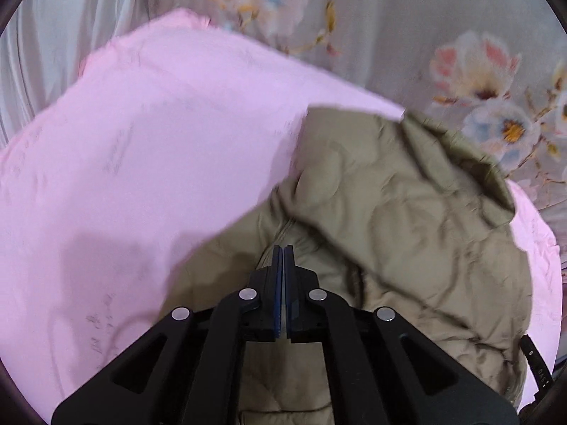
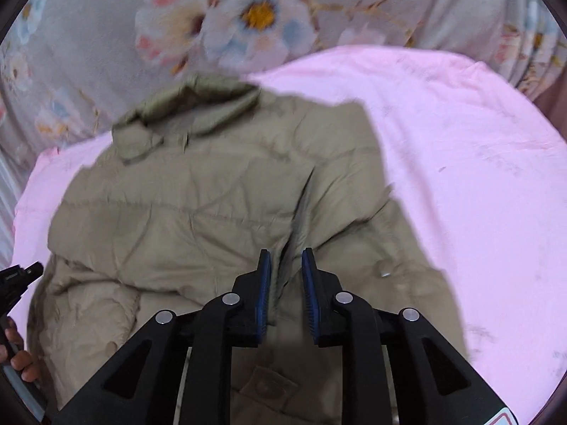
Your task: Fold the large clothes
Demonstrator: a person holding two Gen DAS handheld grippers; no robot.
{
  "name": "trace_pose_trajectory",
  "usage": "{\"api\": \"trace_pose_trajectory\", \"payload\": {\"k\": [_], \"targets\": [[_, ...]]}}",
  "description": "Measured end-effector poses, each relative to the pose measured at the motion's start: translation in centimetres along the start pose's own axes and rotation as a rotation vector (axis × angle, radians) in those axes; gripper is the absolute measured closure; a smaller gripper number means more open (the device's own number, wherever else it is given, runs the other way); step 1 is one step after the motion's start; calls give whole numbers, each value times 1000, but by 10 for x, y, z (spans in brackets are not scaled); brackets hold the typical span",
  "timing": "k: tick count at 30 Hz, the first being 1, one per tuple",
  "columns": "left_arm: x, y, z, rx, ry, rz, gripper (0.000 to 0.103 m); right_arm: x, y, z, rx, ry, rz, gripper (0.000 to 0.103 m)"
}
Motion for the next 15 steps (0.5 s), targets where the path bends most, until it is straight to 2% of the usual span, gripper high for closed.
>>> {"api": "trace_pose_trajectory", "payload": {"k": [2, 5, 6, 8, 12, 15], "targets": [[17, -14, 17, 45, 27, -22, 100, -1, -18, 14, 65, 14, -1, 82], [45, -7, 34, 43, 46, -62, 81, -24, -26, 37, 95, -5, 55, 82], [54, 0, 34, 32, 55, -64, 79, -32, -23, 43, 98, -16, 65, 82], [69, 19, 30, -6, 71, -78, 79, -53, -14, 48, 102, -74, 67, 82], [76, 61, 3, -73, 110, -10, 79, -89, 28, 33, 30, -192, 66, 82], [75, 69, -9, -32, 163, 21, 79, -97, 57, 15, -17, -231, 47, 82]]}}
Point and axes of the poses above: each gripper's, at about its wrist camera, not at the fingertips, and y roughly the way its jaws point, x to its right, z to its top, the point moved 7 cm from there along y, roughly the way its jaws point, and after that the axes turned 6 degrees about -z, right-handed, at the moved point
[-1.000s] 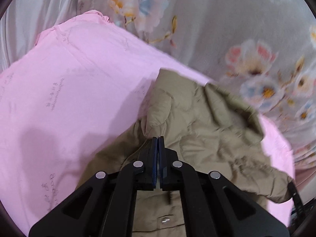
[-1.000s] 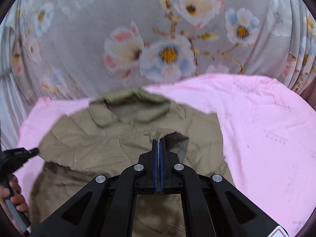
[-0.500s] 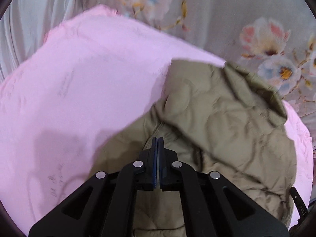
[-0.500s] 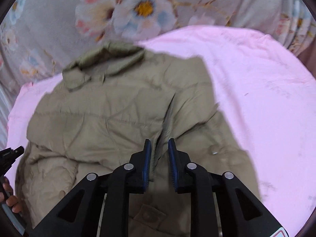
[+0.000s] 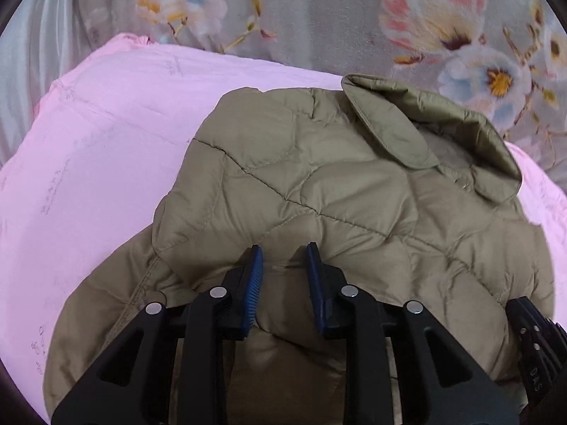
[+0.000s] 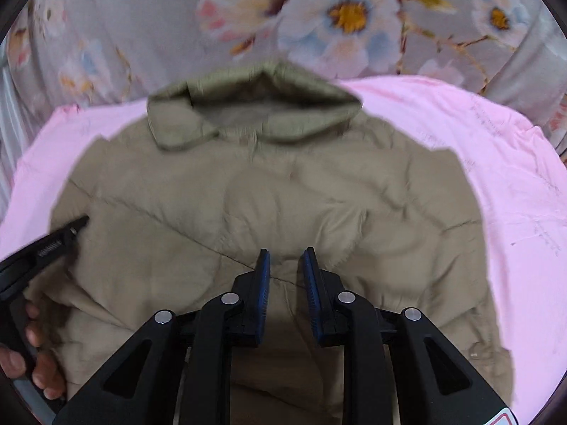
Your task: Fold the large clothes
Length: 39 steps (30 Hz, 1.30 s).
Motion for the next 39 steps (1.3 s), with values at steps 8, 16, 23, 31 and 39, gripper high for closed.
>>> {"api": "trace_pose_trajectory", "payload": {"k": [8, 16, 23, 31, 39], "targets": [[6, 6, -7, 14, 74, 80, 78, -8, 14, -8, 1, -33, -38, 82], [7, 5, -7, 12, 75, 91, 78, -5, 14, -11, -3, -27, -36, 82], [4, -3, -11, 17, 45, 64, 78, -4, 15, -12, -6, -16, -30, 82], [3, -5, -12, 17, 45, 69, 77, -2, 14, -12, -7, 5, -12, 83], [-22, -34, -38, 17, -73, 32, 33, 10, -24, -33, 39, 129, 86, 49]]}}
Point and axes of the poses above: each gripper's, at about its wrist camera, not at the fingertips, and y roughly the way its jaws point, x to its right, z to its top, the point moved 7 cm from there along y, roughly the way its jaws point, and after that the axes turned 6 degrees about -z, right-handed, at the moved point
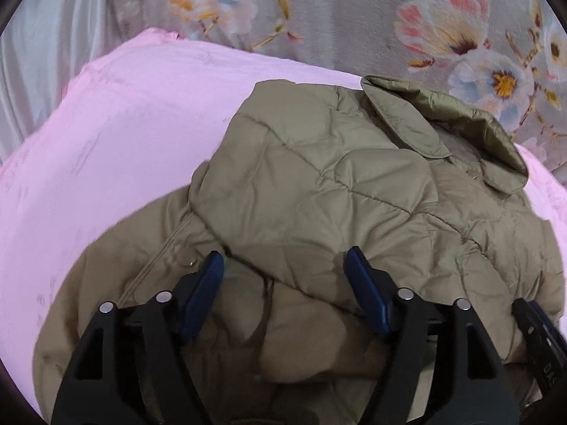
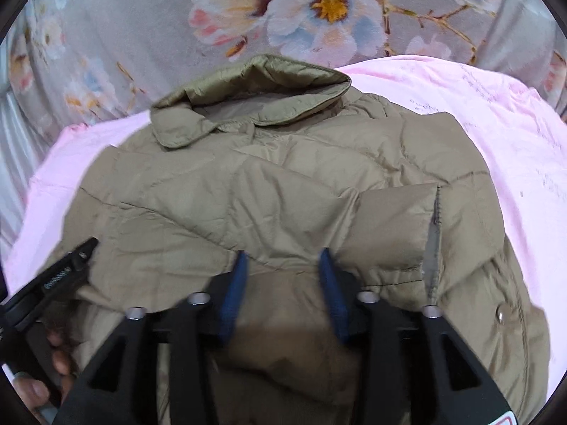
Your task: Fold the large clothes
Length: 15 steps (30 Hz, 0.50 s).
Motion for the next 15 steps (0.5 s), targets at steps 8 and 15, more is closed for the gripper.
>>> {"api": "trace_pose_trajectory", "payload": {"k": [8, 15], "targets": [[-13, -56, -55, -6, 42, -8, 33, 2, -59, -53, -8, 12, 4, 45], [-19, -99, -85, -4, 60, 19, 33, 6, -98, -91, -10, 18, 19, 42]]}}
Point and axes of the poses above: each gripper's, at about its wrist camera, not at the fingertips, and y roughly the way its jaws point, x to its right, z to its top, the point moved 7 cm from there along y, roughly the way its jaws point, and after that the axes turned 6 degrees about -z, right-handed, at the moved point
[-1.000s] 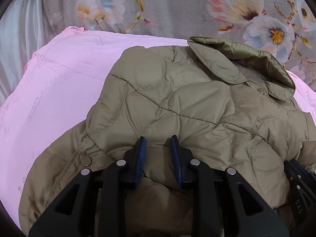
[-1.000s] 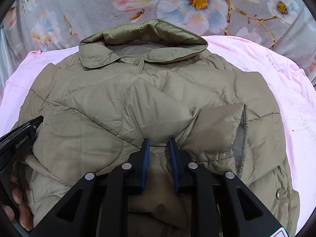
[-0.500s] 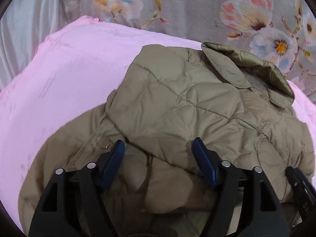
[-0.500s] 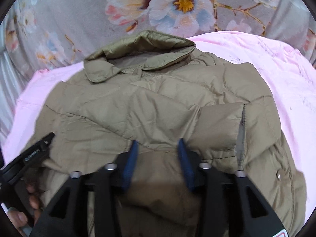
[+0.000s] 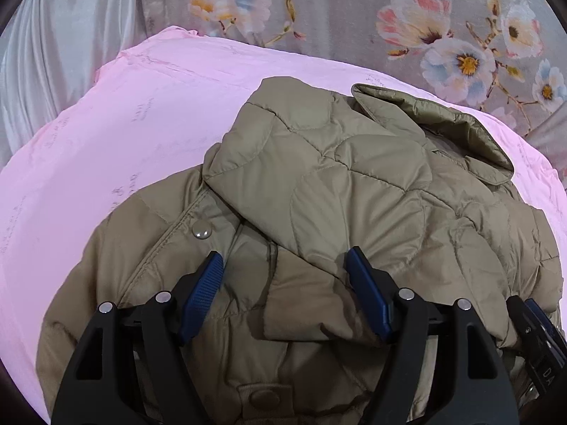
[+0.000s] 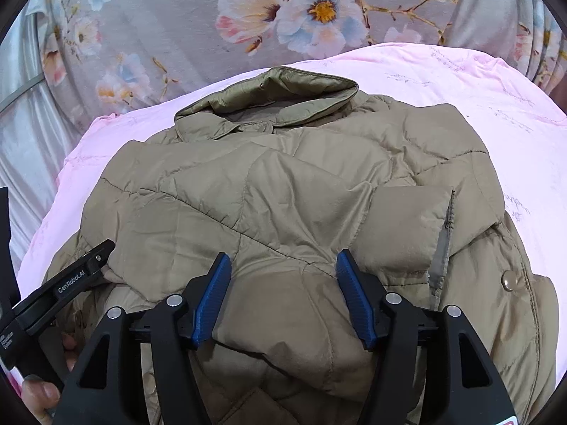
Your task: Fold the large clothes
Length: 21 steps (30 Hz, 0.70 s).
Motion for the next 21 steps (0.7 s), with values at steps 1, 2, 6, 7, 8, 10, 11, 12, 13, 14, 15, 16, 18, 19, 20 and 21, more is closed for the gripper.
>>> {"api": "trace_pose_trajectory", "payload": {"k": [1, 2, 6, 7, 8, 10, 11, 12, 13, 14, 15, 16, 18, 19, 20, 21], "targets": [[1, -3, 1, -2, 2, 6, 33, 0, -1, 2, -6, 2, 0, 41], [3, -6, 6, -7, -1, 0, 33, 1, -3, 4, -13, 6, 3, 40], [24, -18, 51, 0, -61, -141, 28, 7, -7, 42, 14, 38, 21, 40], [32, -17, 67, 4, -72, -169, 25, 8, -5, 53, 18, 54, 26, 40], [39, -14, 79, 2, -80, -188, 19, 11, -2, 65, 18, 78, 36, 40], [55, 2, 101, -23, -83, -234, 14, 18, 11, 89, 9, 146, 59, 40], [65, 18, 111, -48, -75, -241, 14, 22, 21, 100, -2, 183, 65, 40], [72, 31, 116, -65, -67, -235, 14, 25, 30, 109, -15, 218, 70, 40], [77, 45, 120, -82, -58, -227, 14, 29, 42, 118, -32, 256, 76, 40], [80, 62, 122, -103, -54, -201, 16, 30, 53, 124, -47, 280, 82, 40], [81, 77, 122, -117, -50, -178, 18, 32, 64, 129, -67, 301, 86, 40], [81, 89, 121, -131, -45, -159, 20, 33, 77, 134, -91, 324, 92, 43], [81, 115, 118, -168, -18, -94, 27, 36, 96, 139, -121, 360, 110, 60], [79, 125, 117, -169, 1, -64, 27, 35, 105, 142, -133, 362, 120, 76], [79, 128, 117, -163, 17, -47, 27, 33, 112, 145, -140, 343, 121, 84], [80, 131, 117, -156, 38, -31, 26, 29, 117, 148, -141, 315, 122, 90]]}}
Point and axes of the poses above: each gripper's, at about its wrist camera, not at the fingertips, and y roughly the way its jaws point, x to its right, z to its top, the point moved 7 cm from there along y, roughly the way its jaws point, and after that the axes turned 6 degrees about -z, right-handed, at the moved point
